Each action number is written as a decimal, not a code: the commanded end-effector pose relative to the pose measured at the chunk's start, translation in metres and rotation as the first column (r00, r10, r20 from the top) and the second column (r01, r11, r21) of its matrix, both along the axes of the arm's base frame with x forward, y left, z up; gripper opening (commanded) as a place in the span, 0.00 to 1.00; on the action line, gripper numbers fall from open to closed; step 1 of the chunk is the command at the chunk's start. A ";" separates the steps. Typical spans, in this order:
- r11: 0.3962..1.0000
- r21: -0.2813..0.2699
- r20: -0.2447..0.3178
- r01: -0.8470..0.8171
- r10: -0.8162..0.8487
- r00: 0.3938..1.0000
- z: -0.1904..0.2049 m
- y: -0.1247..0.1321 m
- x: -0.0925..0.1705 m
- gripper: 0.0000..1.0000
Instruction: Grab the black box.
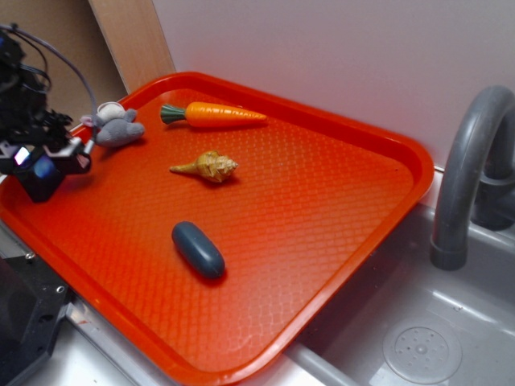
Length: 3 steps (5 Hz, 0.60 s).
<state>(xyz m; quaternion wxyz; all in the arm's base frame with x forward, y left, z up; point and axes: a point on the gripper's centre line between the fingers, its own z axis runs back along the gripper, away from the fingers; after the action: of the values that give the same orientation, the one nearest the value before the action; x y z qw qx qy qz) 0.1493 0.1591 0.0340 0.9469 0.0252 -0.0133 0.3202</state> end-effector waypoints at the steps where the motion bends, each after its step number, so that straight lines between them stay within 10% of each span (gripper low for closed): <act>1: 1.000 -0.014 -0.036 -0.024 0.024 0.999 -0.012 -0.005 0.008 0.00; 3: 0.997 -0.001 -0.018 0.075 -0.076 0.997 0.026 -0.025 0.003 0.00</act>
<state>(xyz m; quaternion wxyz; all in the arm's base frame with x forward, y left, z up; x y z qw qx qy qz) 0.1574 0.1329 0.0553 0.9557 0.0193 0.0112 0.2933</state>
